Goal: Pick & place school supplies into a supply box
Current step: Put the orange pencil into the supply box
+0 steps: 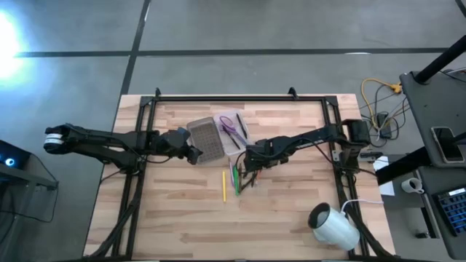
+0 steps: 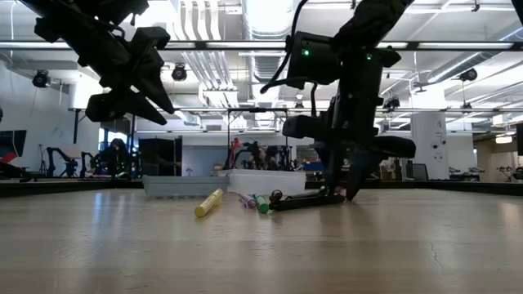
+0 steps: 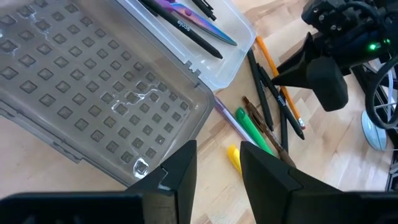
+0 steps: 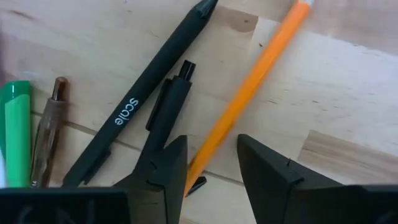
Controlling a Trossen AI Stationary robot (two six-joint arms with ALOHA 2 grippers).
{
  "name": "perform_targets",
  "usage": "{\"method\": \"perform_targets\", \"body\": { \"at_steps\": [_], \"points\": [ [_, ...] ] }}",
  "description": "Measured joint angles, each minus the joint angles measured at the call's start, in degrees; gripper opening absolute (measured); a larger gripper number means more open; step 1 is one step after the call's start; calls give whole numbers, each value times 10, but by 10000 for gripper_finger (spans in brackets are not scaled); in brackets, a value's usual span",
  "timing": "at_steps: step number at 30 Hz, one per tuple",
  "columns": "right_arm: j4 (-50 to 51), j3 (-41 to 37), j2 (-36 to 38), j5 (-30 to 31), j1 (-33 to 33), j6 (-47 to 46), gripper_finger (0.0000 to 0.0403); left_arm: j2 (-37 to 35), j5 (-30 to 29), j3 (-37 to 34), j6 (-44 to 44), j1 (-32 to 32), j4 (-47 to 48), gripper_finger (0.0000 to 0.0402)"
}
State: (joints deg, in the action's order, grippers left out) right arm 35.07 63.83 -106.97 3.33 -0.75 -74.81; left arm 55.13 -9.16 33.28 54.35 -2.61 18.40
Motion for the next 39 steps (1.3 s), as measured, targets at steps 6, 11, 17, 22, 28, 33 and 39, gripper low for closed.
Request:
{"method": "perform_targets", "body": {
  "at_steps": [6,11,17,22,28,33,39],
  "points": [
    [-1,-4,1,-2,1,0,106,0,0,0,0,0,0,107],
    [2,-4,1,2,1,2,65,0,0,-3,0,0,0,107],
    [-3,-5,3,10,1,8,23,0,0,-3,-2,0,0,107],
    [-9,11,20,41,5,33,12,0,0,-3,-8,0,0,107],
    [22,62,47,99,2,58,10,0,0,-3,-18,0,0,107],
    [28,126,49,110,-31,129,10,0,0,-3,-19,0,0,107],
    [-47,168,12,52,-132,191,9,0,0,-3,-13,2,1,107]
  ]
}}
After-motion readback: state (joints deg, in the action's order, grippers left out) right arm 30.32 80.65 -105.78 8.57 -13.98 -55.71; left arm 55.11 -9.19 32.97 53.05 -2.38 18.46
